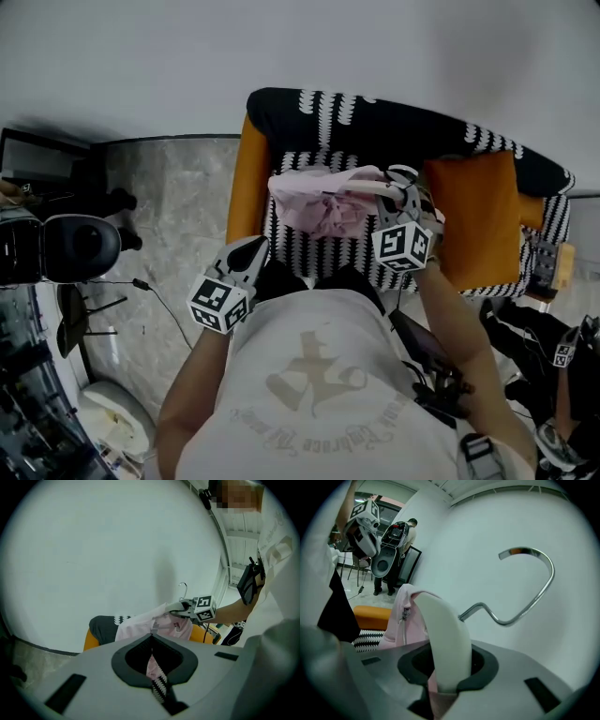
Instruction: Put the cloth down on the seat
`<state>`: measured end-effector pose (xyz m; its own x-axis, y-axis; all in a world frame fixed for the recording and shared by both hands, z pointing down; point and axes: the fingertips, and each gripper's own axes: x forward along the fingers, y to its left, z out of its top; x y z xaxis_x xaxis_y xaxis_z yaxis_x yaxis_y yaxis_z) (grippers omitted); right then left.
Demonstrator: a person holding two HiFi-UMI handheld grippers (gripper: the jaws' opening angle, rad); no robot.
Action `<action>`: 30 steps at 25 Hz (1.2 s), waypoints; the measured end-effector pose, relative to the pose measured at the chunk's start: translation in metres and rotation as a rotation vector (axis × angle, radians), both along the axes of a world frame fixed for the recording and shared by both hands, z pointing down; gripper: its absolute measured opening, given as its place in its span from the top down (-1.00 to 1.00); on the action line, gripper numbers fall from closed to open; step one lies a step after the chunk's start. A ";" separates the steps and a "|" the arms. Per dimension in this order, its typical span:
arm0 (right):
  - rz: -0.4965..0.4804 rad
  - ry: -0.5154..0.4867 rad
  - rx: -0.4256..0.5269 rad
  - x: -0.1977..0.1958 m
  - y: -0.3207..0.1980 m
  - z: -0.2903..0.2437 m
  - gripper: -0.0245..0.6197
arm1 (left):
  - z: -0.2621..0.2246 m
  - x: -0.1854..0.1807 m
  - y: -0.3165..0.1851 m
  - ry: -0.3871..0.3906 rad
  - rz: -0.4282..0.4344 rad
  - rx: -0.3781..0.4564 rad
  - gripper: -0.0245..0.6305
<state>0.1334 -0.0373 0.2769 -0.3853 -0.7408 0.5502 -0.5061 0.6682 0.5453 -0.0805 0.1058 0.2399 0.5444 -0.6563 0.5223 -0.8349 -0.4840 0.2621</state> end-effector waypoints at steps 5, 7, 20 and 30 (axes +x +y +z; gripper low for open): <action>0.000 0.012 -0.057 -0.006 -0.005 0.031 0.58 | 0.014 0.002 0.003 0.000 0.008 -0.039 0.89; -0.002 0.022 -0.082 -0.008 -0.001 0.043 0.59 | 0.020 0.001 0.004 0.005 0.002 -0.056 0.89; 0.025 0.035 -0.252 -0.016 0.019 0.142 0.63 | 0.060 0.019 -0.002 0.030 0.042 -0.138 0.89; 0.025 0.054 -0.339 -0.022 0.032 0.198 0.65 | 0.093 0.039 0.005 0.061 0.100 -0.213 0.89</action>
<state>0.1114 -0.0049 0.4751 -0.3324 -0.5216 0.7858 -0.5012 0.8035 0.3214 -0.0420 0.1110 0.3326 0.6364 -0.4759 0.6071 -0.7648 -0.4921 0.4159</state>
